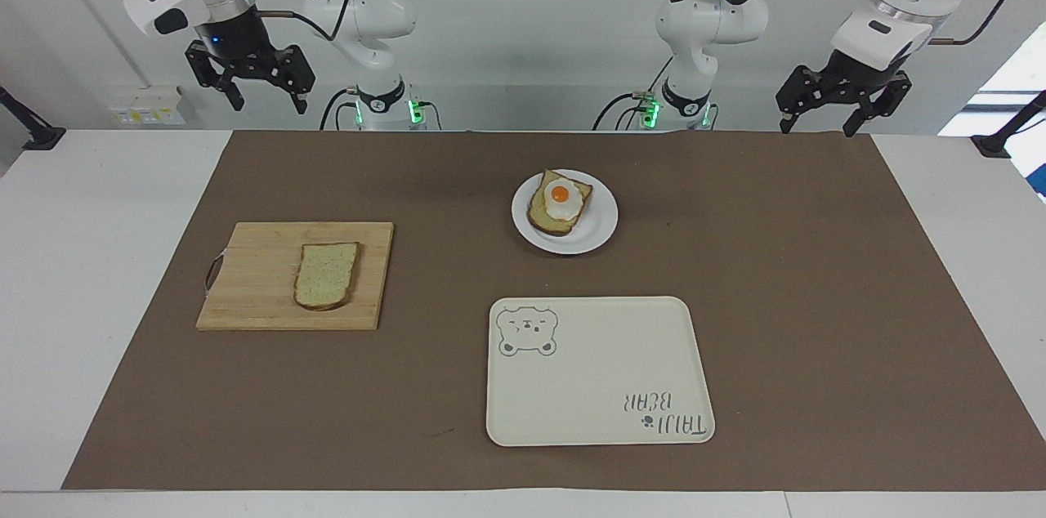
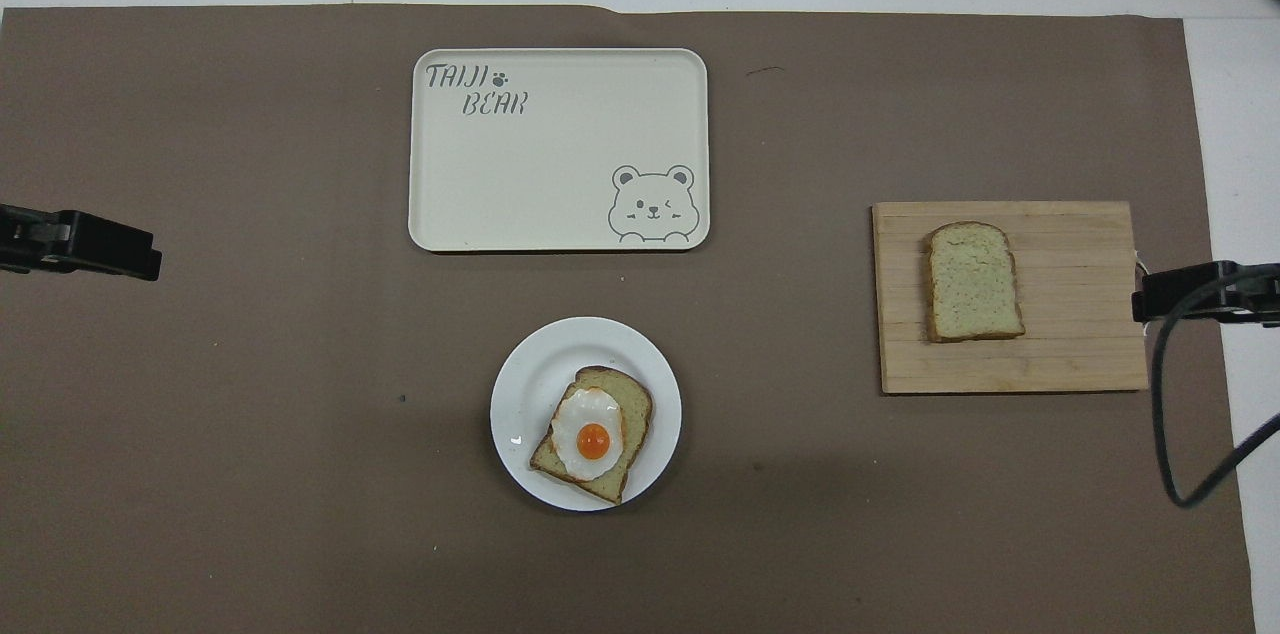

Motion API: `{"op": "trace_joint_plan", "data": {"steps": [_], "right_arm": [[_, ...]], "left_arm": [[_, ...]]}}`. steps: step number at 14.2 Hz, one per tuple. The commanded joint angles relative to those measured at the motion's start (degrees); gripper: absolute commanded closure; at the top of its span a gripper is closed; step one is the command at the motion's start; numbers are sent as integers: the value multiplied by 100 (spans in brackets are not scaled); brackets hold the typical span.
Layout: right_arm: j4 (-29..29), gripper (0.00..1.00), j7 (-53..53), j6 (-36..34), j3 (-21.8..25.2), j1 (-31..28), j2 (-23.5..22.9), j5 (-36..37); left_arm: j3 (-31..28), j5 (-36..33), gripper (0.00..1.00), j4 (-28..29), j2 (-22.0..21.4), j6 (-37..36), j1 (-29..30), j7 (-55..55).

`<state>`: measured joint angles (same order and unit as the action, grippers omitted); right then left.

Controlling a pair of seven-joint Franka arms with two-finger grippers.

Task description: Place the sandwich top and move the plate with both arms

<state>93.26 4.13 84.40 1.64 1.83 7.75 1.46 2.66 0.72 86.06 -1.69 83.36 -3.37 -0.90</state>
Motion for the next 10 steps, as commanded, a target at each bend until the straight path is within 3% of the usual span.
{"op": "trace_joint_plan", "data": {"steps": [1,10], "right_arm": [[52,0,-105,-30,-40,-68,130,-6],[140,0,-140,-21,-40,-68,201,-23]], "left_arm": [[59,-20,0,-11,-42,22,100,20],[59,-20,0,-11,-42,22,100,20]]}}
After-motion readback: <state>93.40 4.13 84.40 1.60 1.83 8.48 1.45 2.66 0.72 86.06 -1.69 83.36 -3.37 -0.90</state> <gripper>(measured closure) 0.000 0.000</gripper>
